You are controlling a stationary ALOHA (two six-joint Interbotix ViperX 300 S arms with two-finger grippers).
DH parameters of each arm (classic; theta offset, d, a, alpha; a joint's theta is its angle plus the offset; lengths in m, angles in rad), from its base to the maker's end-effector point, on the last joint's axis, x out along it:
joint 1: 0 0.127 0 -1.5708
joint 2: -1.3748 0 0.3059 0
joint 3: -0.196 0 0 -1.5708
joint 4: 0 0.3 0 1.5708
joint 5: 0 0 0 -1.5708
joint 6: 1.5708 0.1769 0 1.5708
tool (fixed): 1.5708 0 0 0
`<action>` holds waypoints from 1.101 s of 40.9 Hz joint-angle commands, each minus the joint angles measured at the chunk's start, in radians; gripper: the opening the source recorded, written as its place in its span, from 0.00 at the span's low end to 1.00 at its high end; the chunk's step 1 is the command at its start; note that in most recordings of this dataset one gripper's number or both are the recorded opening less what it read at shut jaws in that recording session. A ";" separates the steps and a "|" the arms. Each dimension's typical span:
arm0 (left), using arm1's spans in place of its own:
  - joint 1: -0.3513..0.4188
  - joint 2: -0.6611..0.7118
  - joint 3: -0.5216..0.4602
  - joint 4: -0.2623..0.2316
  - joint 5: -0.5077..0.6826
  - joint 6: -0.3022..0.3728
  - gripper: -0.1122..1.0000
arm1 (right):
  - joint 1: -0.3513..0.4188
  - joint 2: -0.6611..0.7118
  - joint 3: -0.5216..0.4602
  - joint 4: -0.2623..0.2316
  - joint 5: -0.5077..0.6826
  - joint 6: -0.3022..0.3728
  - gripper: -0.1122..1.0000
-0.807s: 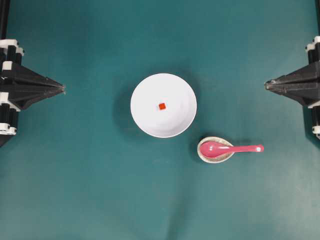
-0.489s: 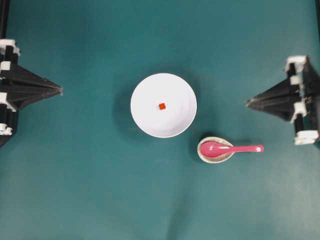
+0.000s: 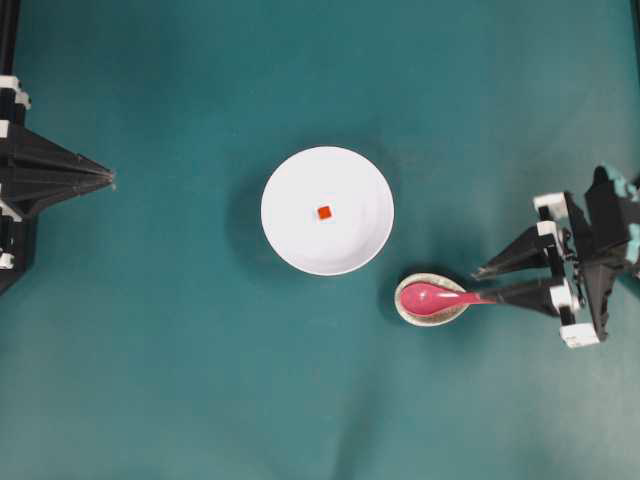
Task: Grip the spoon and scoop the red block from the bowl with right arm.
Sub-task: 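Move the right gripper toward the pink spoon handle, then close the right gripper on the pink spoon handle and lift it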
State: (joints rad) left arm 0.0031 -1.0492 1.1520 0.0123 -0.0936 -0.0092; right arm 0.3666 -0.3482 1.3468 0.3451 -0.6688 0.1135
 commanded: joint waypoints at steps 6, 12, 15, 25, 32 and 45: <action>0.000 0.003 -0.028 0.003 -0.003 0.002 0.10 | 0.110 0.092 0.037 0.091 -0.100 0.003 0.49; 0.002 0.003 -0.028 0.003 -0.003 0.002 0.10 | 0.120 0.163 0.060 0.101 -0.172 0.000 0.48; 0.000 0.003 -0.028 0.003 -0.003 0.005 0.10 | 0.120 0.206 0.061 0.106 -0.190 0.000 0.48; 0.002 0.005 -0.028 0.003 -0.003 0.005 0.10 | 0.129 0.331 0.026 0.107 -0.207 0.000 0.49; 0.000 0.008 -0.026 0.003 -0.003 0.006 0.10 | 0.130 0.353 0.018 0.112 -0.216 0.000 0.49; 0.000 0.014 -0.025 0.003 0.000 0.008 0.10 | 0.130 0.351 0.015 0.127 -0.249 -0.005 0.48</action>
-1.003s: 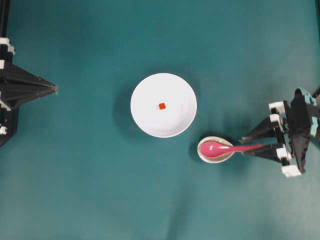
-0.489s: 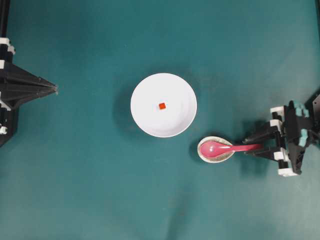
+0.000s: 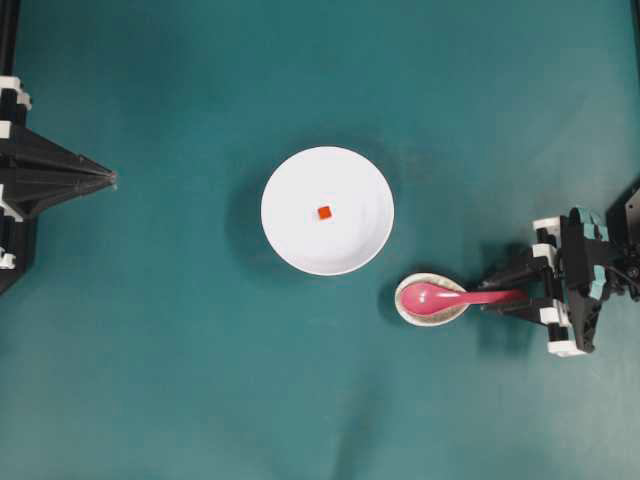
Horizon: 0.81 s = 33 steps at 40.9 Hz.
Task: Grip the spoon and scoop the red block from the bowl with right arm.
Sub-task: 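Close the right gripper on the pink spoon handle and lift it, then carry the spoon left and lower its bowl into the white bowl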
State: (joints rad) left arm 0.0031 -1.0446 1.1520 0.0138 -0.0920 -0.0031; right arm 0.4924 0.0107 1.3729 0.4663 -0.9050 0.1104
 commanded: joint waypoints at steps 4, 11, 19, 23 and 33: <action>0.000 0.009 -0.025 0.002 0.008 0.003 0.10 | 0.005 -0.009 -0.012 0.009 -0.012 -0.003 0.48; 0.000 0.008 -0.025 0.000 0.021 0.003 0.10 | 0.003 -0.014 -0.017 0.011 -0.017 -0.012 0.36; 0.000 0.009 -0.025 0.000 0.026 0.008 0.10 | 0.005 -0.063 -0.020 0.009 -0.012 -0.035 0.29; 0.000 0.008 -0.025 0.002 0.028 0.006 0.10 | -0.005 -0.117 -0.034 0.009 0.011 -0.055 0.29; 0.000 -0.002 -0.028 0.002 0.021 -0.002 0.10 | -0.176 -0.328 -0.169 0.009 0.325 -0.147 0.29</action>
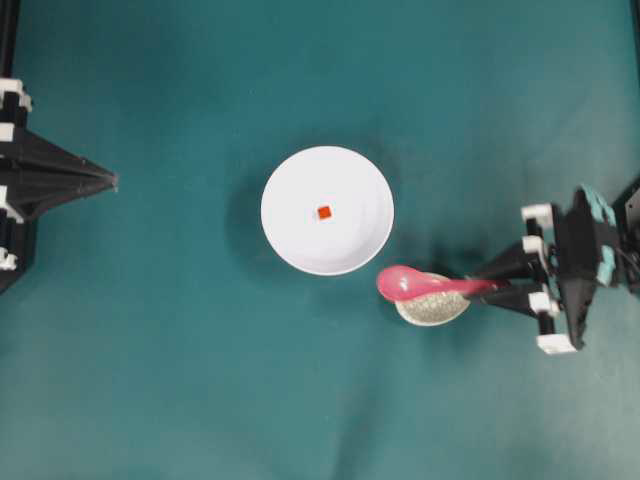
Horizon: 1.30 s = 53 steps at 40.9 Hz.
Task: Grip the spoon and scoop the red block from the bowl with right arm.
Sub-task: 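Carry the spoon left and lower its bowl into the white bowl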
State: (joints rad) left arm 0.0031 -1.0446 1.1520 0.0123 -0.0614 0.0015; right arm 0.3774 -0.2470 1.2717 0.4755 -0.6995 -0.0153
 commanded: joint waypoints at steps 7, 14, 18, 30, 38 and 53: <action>0.000 -0.014 -0.031 0.003 -0.009 -0.014 0.10 | -0.245 -0.164 -0.250 0.000 0.538 -0.071 0.29; 0.000 -0.021 -0.034 0.003 -0.009 -0.015 0.10 | -0.405 -0.152 -0.428 -0.002 0.896 -0.067 0.29; 0.000 -0.029 -0.035 0.003 -0.012 -0.017 0.10 | -0.477 -0.112 -0.515 -0.003 1.055 -0.046 0.29; 0.000 -0.038 -0.038 0.003 -0.005 -0.009 0.10 | -0.566 0.075 -0.723 -0.029 1.361 0.051 0.29; 0.000 -0.041 -0.038 0.003 -0.006 0.003 0.10 | -0.569 0.192 -0.864 -0.084 1.513 0.083 0.29; 0.000 -0.044 -0.040 0.003 -0.005 0.006 0.10 | -0.571 0.284 -0.957 -0.129 1.666 0.115 0.29</action>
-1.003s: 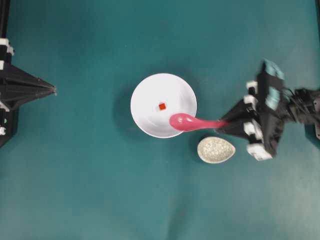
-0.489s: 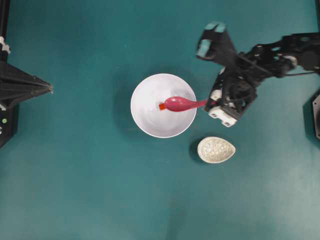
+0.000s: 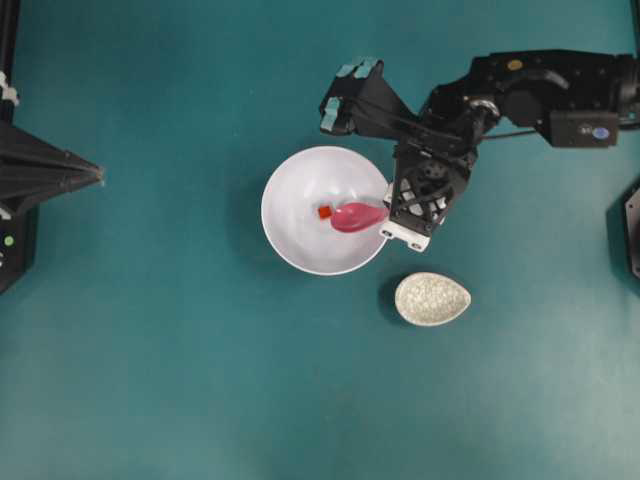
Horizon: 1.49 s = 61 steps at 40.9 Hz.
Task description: Grip the spoon and scoop the red block from the bowl with right arm.
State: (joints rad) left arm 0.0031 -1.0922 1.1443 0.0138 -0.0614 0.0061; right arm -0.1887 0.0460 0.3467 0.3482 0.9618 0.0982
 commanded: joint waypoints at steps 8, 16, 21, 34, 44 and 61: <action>0.002 0.000 -0.032 0.006 -0.005 0.003 0.10 | -0.006 0.021 -0.038 -0.002 -0.008 0.002 0.29; 0.000 0.000 -0.032 0.006 -0.005 0.003 0.10 | -0.006 0.057 -0.054 -0.018 -0.067 0.002 0.29; 0.000 0.000 -0.032 0.005 -0.005 0.002 0.10 | -0.012 0.072 -0.066 -0.026 -0.112 0.003 0.29; 0.000 0.000 -0.032 0.005 -0.005 0.002 0.10 | -0.011 0.078 -0.078 0.005 -0.186 0.000 0.29; 0.000 0.000 -0.032 0.005 -0.005 0.002 0.10 | 0.012 0.077 -0.067 0.012 -0.149 -0.003 0.29; 0.000 0.000 -0.032 0.005 -0.005 0.000 0.10 | 0.009 0.011 -0.084 0.000 -0.031 0.005 0.29</action>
State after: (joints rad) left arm 0.0031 -1.0953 1.1443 0.0169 -0.0629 0.0077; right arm -0.1841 0.1058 0.2930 0.3329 0.8958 0.0997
